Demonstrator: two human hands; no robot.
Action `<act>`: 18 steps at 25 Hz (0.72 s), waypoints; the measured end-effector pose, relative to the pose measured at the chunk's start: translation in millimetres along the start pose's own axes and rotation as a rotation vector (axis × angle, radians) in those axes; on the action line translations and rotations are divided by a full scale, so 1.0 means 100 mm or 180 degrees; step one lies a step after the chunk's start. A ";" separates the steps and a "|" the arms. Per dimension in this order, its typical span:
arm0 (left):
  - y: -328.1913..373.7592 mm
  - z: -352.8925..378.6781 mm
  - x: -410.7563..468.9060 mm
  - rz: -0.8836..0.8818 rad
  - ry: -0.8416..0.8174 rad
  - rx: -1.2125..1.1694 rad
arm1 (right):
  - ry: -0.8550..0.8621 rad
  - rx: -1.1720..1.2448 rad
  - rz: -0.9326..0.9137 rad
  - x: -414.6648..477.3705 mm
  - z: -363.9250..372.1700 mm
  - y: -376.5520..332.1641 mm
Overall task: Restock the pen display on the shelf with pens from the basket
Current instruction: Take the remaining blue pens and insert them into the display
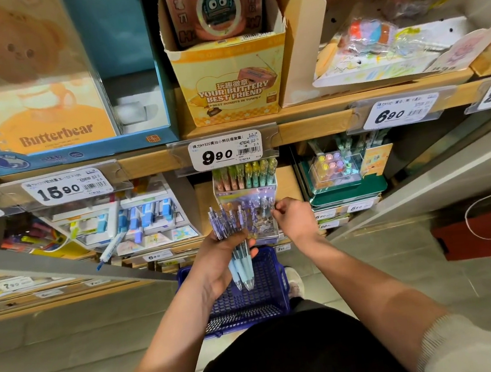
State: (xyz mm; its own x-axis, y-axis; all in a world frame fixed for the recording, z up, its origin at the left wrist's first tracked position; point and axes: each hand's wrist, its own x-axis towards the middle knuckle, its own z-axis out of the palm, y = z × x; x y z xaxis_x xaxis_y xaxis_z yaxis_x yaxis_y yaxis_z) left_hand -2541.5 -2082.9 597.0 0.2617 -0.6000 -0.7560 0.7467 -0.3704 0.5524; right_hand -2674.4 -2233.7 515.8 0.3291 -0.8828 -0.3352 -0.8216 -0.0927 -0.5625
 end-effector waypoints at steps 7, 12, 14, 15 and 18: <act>-0.02 0.10 0.03 0.0062 -0.0157 0.0286 | -0.1115 0.1873 -0.0090 -0.45 -0.47 -0.34; -0.01 0.18 0.04 0.0066 -0.0169 0.0470 | -0.1241 0.2230 0.0069 -0.51 -0.61 -0.44; 0.01 0.19 0.04 0.0109 -0.0132 0.0564 | -0.0935 0.2700 0.0129 -0.49 -0.69 -0.37; 0.02 0.18 0.04 0.0105 -0.0133 0.0546 | -0.0679 0.2789 0.0110 -0.46 -0.73 -0.32; 0.00 0.16 0.03 0.0036 -0.0136 0.0343 | 0.0214 0.2385 -0.0014 -0.36 -0.79 -0.18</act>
State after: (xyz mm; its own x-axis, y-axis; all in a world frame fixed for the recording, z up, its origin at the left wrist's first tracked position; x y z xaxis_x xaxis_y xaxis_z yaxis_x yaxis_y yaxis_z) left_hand -2550.3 -2096.0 600.2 0.2417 -0.6333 -0.7352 0.6733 -0.4361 0.5971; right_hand -2708.4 -2236.6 597.8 0.2827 -0.9116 -0.2984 -0.2757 0.2208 -0.9356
